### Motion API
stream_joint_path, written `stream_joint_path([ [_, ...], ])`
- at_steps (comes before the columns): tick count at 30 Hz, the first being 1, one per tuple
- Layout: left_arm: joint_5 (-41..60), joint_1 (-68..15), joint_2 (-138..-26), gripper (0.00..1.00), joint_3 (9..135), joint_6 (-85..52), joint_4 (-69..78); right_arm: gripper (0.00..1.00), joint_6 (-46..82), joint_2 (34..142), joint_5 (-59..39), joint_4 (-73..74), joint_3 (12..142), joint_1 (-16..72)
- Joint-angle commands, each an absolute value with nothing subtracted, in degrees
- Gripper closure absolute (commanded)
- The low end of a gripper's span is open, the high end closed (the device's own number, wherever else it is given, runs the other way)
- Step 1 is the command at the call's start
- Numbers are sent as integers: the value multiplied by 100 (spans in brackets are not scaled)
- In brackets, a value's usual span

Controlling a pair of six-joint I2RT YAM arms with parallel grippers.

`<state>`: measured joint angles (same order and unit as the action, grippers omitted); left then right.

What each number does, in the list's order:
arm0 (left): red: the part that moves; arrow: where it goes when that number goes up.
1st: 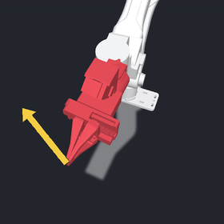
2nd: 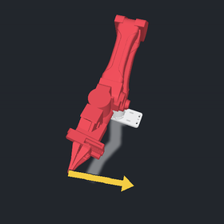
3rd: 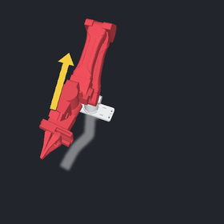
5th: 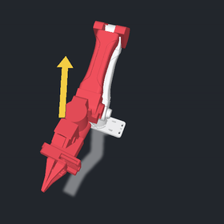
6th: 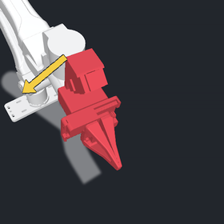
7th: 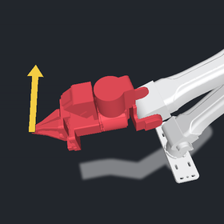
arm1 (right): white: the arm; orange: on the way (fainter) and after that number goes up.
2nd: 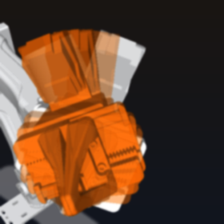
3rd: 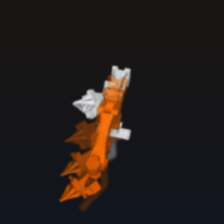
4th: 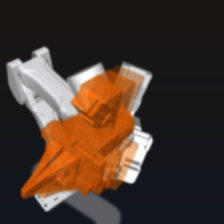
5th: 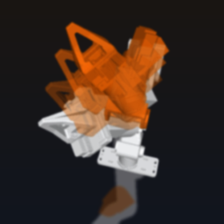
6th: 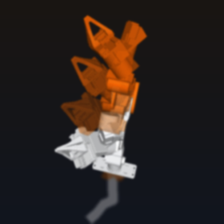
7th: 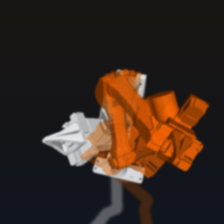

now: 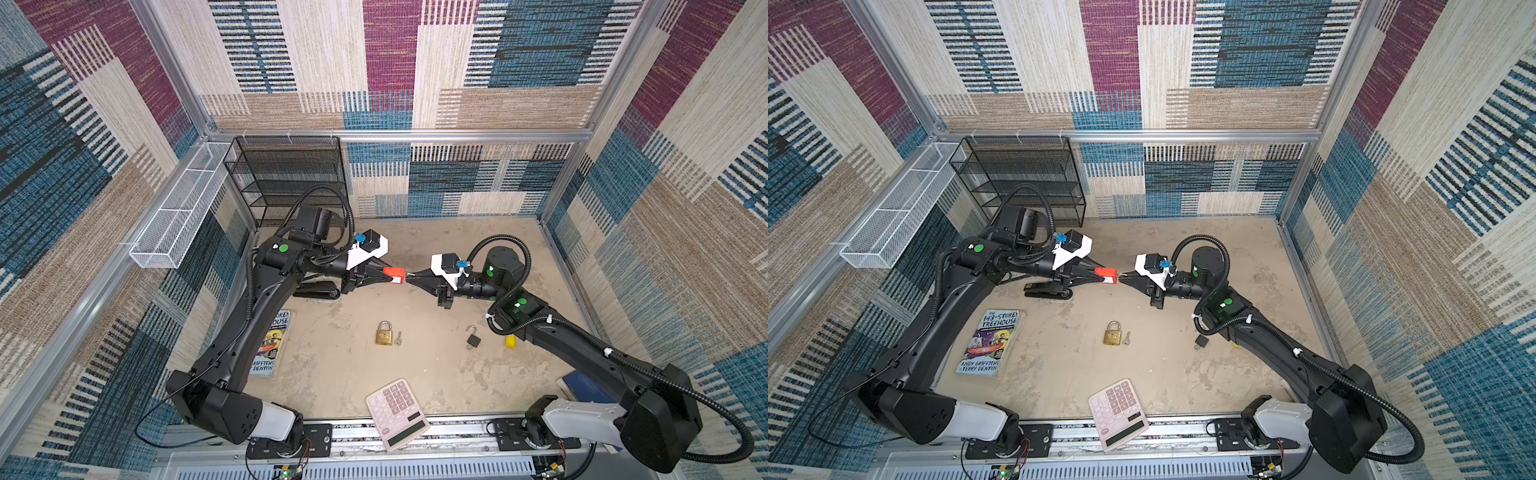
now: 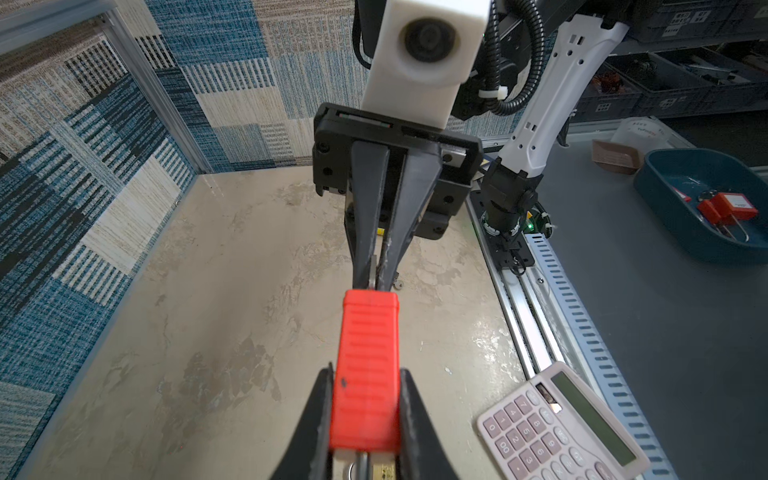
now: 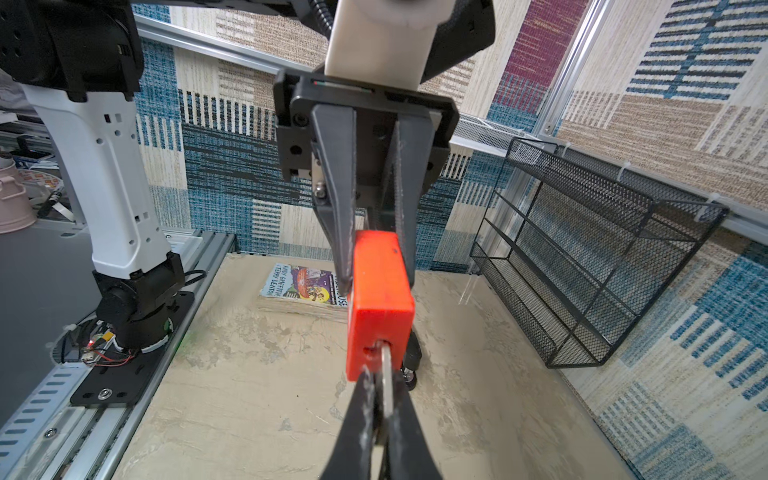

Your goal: Lock with the key

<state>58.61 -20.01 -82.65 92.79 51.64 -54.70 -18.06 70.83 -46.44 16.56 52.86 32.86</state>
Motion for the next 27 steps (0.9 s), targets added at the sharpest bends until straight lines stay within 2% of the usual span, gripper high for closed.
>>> stream_joint_path([
  [1,5611,-1962,-8238,100,9318,5232,-5587,100,-1852,7032,-4668,1632,5296,3259],
  [12,5511,-1858,-8242,100,9220,5592,-5590,100,-1784,7028,-5013,1086,5374,2990],
  [22,5422,-1793,-8392,100,9330,5783,-5799,100,-1648,6653,-4906,1300,4901,2614],
  [27,5174,-1819,-8559,100,9290,5941,-6003,100,-1576,6374,-4473,1538,4556,2380],
])
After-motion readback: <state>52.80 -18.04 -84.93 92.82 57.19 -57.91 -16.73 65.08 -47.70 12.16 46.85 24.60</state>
